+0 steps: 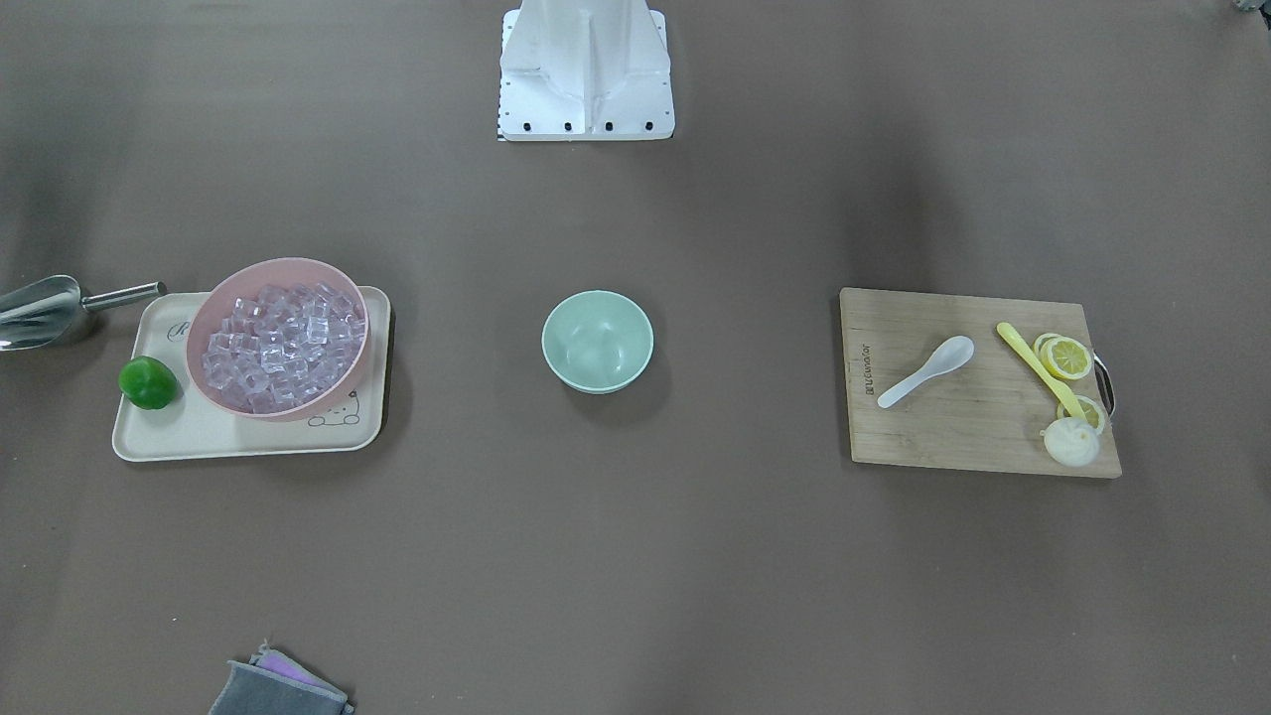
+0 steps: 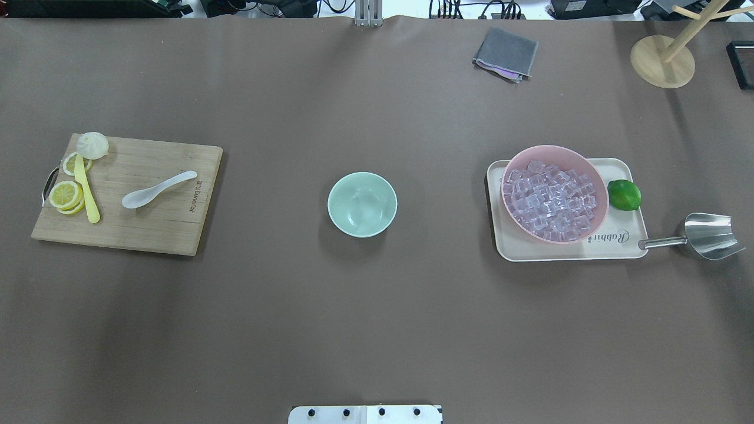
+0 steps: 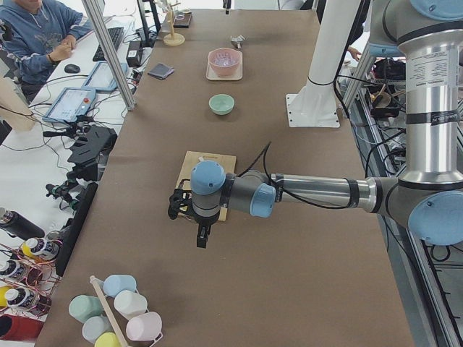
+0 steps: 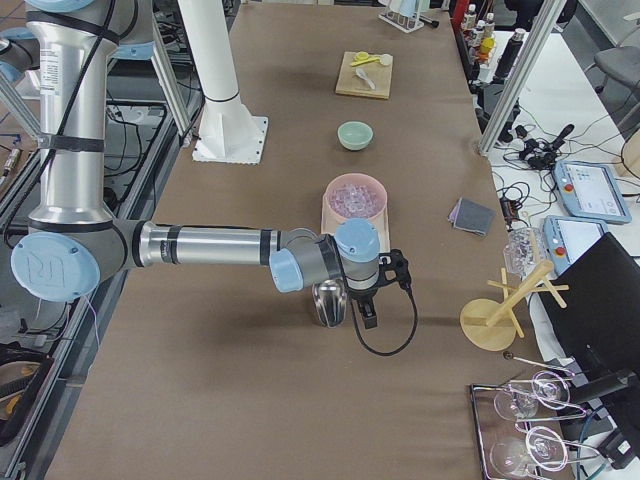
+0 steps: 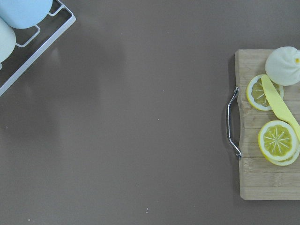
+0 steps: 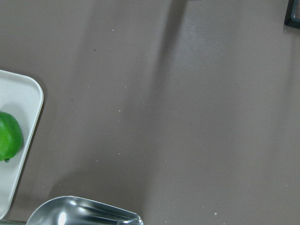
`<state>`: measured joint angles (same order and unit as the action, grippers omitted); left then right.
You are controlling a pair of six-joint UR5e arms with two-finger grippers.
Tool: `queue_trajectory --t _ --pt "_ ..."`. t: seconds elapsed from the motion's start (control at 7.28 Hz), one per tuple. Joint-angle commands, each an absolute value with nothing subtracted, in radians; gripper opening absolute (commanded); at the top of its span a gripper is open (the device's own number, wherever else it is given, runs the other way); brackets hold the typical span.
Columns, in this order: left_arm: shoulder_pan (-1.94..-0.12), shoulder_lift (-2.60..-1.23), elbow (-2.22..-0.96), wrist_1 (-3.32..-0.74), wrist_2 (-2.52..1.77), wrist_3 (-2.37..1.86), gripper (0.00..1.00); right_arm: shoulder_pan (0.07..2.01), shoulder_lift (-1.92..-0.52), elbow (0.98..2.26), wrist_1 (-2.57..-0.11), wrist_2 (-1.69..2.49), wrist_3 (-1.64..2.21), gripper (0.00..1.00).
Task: Put spoon and ice into bowl
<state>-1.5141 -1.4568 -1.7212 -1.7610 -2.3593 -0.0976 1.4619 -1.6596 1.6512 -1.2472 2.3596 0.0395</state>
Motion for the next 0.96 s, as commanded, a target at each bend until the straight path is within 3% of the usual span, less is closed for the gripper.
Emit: queue_trajectory --t 0.0,0.41,0.82 --pt "-1.514 -1.459 -1.726 -1.766 -2.362 -0.095 0.99 1.462 -1.660 1.654 -1.246 2.370 0.048 1.00" --pt "-1.491 -1.468 -1.729 -1.906 -2.368 -0.164 0.99 1.422 -1.641 1.663 -1.102 2.439 0.046 1.00" --pt "-1.315 -1.558 -1.726 -1.988 -2.355 -0.481 0.97 1.184 -1.629 1.833 -1.052 2.366 0.441 0.99"
